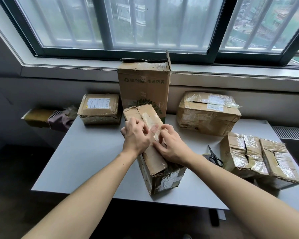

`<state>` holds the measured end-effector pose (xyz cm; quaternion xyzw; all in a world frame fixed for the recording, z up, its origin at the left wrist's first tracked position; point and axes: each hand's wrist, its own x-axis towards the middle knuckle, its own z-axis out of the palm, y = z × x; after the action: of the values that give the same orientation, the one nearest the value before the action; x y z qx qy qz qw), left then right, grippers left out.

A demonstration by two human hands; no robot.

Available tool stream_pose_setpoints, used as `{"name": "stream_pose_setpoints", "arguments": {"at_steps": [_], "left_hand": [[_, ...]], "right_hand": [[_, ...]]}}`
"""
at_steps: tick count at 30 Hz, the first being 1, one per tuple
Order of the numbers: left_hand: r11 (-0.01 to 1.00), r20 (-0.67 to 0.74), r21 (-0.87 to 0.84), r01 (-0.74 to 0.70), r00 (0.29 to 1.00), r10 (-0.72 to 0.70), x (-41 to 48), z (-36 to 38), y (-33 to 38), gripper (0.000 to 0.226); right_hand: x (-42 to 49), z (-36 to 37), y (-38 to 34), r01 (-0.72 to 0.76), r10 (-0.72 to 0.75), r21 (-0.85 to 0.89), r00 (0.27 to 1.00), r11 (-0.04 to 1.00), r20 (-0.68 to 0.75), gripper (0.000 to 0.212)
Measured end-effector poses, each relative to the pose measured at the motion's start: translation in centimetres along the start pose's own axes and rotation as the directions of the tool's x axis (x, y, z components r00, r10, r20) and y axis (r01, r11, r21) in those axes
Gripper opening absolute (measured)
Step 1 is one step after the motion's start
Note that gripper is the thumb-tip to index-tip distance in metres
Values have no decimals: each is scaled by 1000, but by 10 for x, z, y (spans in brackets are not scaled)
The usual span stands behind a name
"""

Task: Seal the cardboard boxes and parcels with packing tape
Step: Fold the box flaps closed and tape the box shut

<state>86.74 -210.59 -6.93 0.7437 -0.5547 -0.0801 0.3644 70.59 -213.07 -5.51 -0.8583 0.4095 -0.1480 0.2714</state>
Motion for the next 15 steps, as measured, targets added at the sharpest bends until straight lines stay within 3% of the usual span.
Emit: {"name": "stream_pose_setpoints", "arguments": {"at_steps": [5, 10, 15], "left_hand": [[997, 60, -31, 71, 996, -69, -4, 7, 7, 22], [966, 19, -201, 160, 987, -159, -5, 3, 11, 24], [954, -59, -241, 178, 979, -197, -11, 7, 13, 16]], "right_hand": [[-1, 2, 0, 5, -5, -26, 1000, 1000, 10, 20], [3, -1, 7, -32, 32, 6, 999, 999, 9, 20], [1, 2, 10, -14, 14, -12, 1000, 1000, 26, 20]]}}
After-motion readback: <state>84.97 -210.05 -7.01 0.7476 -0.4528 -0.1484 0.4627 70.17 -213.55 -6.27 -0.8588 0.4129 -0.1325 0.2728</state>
